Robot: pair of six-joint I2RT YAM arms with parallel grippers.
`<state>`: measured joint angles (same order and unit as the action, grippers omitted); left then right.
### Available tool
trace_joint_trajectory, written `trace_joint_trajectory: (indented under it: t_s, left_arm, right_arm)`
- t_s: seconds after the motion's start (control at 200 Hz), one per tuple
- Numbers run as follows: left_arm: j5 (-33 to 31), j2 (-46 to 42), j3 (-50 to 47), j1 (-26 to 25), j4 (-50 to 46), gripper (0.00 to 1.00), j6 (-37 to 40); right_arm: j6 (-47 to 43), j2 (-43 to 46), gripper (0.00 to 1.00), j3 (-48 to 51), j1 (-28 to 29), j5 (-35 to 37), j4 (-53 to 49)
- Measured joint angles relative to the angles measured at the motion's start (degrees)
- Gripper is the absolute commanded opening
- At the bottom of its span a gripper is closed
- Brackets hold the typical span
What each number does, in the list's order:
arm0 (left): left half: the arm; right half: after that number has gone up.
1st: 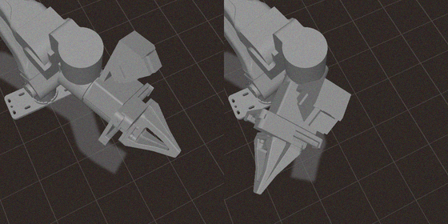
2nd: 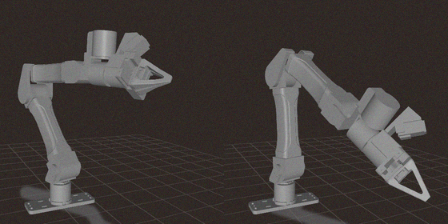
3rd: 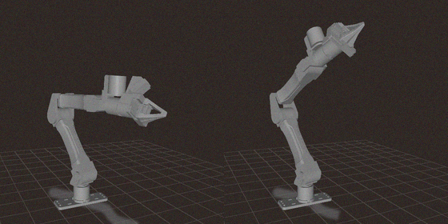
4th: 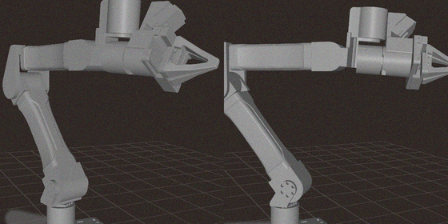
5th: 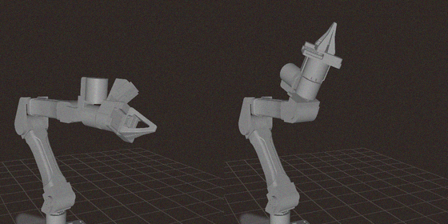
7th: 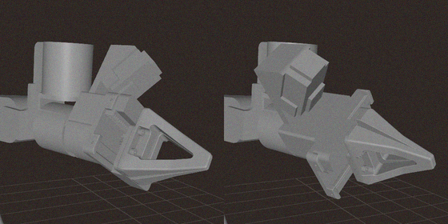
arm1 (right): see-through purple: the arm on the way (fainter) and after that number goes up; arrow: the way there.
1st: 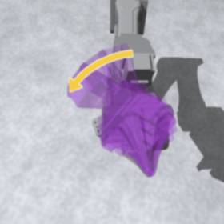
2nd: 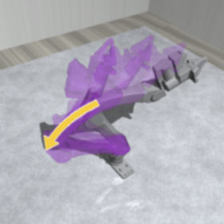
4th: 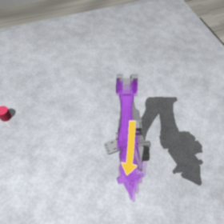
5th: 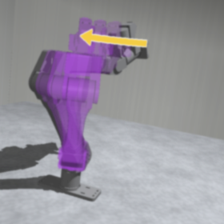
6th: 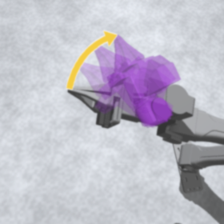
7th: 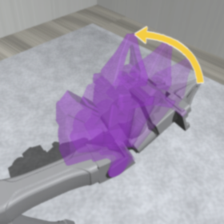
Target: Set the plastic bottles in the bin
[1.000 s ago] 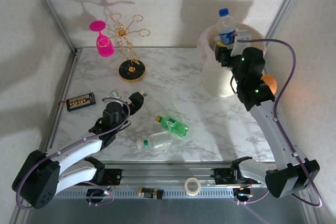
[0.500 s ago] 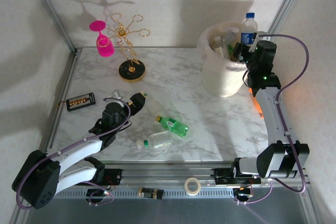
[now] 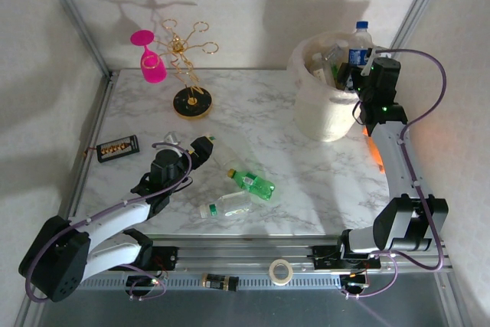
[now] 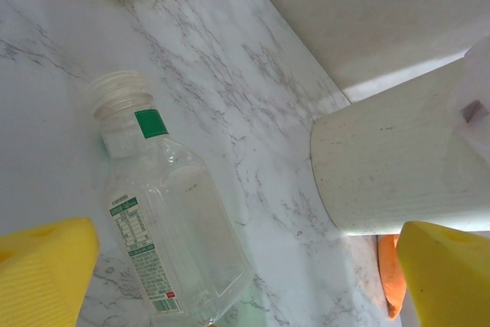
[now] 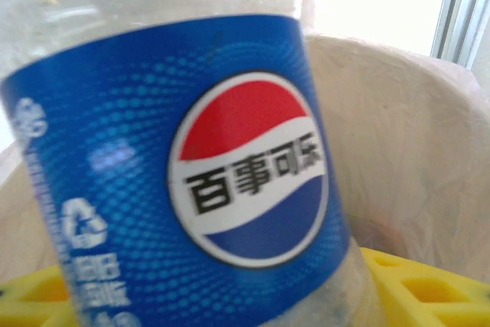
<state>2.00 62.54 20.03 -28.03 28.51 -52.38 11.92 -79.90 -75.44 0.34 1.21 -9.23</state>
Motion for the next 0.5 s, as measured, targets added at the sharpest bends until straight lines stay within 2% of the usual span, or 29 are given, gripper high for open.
trace_joint_trajectory:
  t_s: [0.155,0.501]
  left_arm:
    - [0.04,1.46,0.0,-0.07,-0.04,1.0,0.0]
    - [0.24,3.15,0.2,-1.55,-0.02,1.0,0.0]
  right_arm:
    - [0.22,-0.11,0.99,-0.59,0.0,0.0,-0.07]
    - [-0.13,-0.09,0.99,-0.96,0.0,0.33,-0.83]
